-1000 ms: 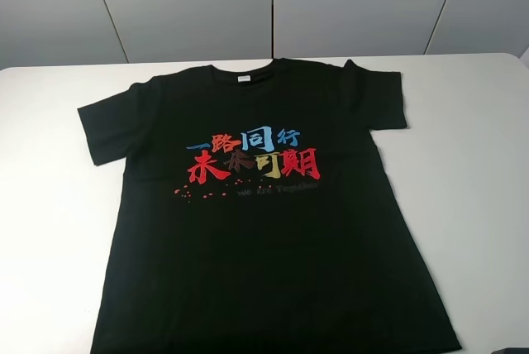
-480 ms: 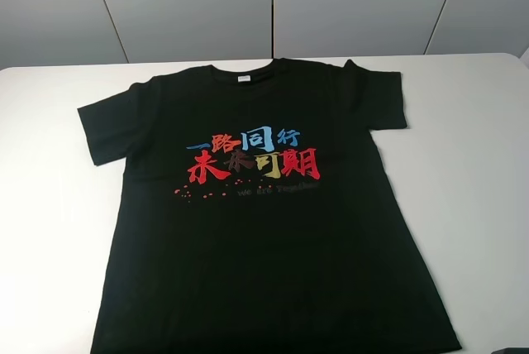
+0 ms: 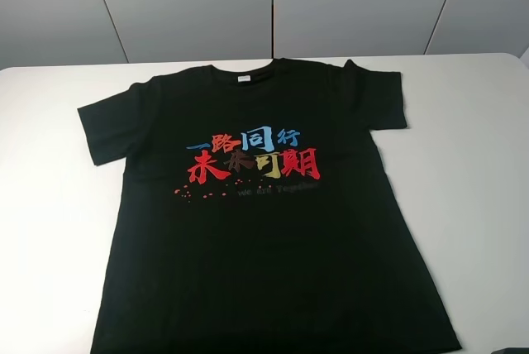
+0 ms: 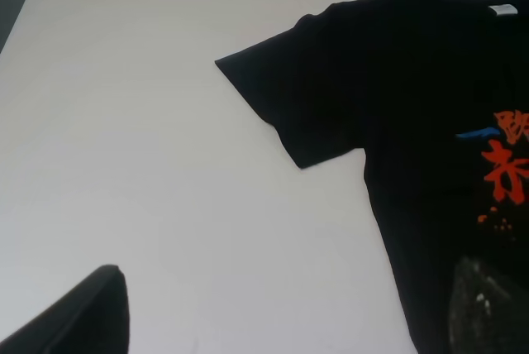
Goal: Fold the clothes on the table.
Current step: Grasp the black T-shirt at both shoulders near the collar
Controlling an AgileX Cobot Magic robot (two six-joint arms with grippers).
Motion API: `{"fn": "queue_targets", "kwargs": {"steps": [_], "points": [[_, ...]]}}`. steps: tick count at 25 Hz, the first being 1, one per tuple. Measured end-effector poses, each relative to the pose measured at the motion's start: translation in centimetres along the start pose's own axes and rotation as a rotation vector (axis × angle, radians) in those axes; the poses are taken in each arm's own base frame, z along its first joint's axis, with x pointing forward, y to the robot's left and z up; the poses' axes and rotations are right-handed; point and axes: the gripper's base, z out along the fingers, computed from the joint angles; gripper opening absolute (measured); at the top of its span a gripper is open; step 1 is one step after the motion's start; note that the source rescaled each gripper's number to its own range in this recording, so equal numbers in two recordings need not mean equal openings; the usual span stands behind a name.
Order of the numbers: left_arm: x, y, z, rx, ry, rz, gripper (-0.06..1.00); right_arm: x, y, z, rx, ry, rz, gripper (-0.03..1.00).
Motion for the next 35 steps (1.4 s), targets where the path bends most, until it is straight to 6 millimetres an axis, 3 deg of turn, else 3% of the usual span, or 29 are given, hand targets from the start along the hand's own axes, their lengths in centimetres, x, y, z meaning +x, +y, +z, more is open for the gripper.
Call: {"fn": "queue_targets", "kwargs": {"steps": [29, 33, 35], "points": [[0.0, 0.1, 0.0, -0.006, -0.005, 0.001, 1.0, 0.0, 0.0, 0.0, 0.0, 0.0, 0.016, 1.0], [-1.5, 0.0, 0.0, -0.008, -0.027, 0.008, 1.0, -0.4, 0.0, -0.3, 0.0, -0.021, 0.025, 1.0], [-2.7, 0.0, 0.4, -0.008, -0.004, 0.021, 1.0, -1.6, 0.1, -0.5, -0.003, -0.051, 0.029, 1.0]]}}
